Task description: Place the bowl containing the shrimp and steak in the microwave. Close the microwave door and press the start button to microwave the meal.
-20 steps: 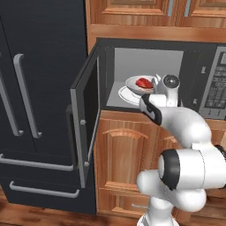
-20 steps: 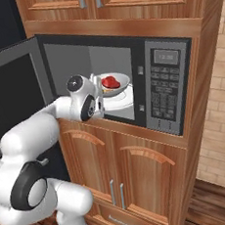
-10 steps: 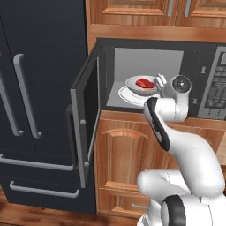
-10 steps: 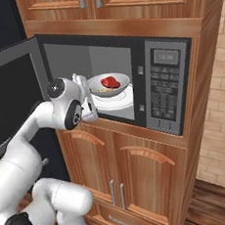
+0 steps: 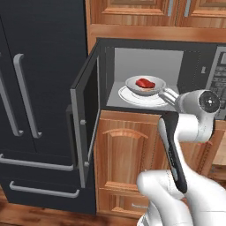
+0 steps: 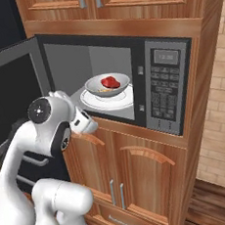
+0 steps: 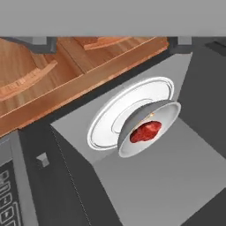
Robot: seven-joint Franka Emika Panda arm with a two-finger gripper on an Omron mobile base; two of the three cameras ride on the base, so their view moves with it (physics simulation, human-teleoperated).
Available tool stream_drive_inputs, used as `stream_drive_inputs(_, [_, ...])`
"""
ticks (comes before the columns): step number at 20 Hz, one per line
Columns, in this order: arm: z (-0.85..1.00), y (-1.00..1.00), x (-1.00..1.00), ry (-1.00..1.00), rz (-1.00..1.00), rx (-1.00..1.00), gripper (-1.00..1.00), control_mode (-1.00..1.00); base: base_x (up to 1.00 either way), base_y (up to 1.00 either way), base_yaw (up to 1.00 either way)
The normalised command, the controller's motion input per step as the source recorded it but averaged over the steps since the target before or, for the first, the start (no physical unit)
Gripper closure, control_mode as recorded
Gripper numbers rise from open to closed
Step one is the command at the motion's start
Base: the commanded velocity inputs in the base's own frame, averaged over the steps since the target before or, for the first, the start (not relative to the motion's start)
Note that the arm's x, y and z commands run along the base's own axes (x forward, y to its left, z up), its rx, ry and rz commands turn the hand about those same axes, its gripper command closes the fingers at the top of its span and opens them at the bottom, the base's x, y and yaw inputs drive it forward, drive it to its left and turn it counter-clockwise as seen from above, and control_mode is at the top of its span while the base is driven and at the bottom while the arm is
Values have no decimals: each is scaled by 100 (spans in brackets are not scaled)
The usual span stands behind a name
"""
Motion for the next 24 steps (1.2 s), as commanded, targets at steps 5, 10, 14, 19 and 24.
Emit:
stream_drive_inputs(5, [32, 31, -100, 4, 36, -56, -100, -100, 0, 0, 0])
stream_drive_inputs(10, [36, 42, -96, 7, 33, -61, -100, -100, 0, 0, 0])
stream_drive_inputs(14, [9, 35, -96, 1, 34, -57, -100, -100, 0, 0, 0])
stream_drive_inputs(19, [5, 41, -77, 5, 28, -46, -100, -100, 0, 0, 0])
stream_drive_inputs(24, [26, 57, -40, 17, 17, -42, -100, -100, 0, 0, 0])
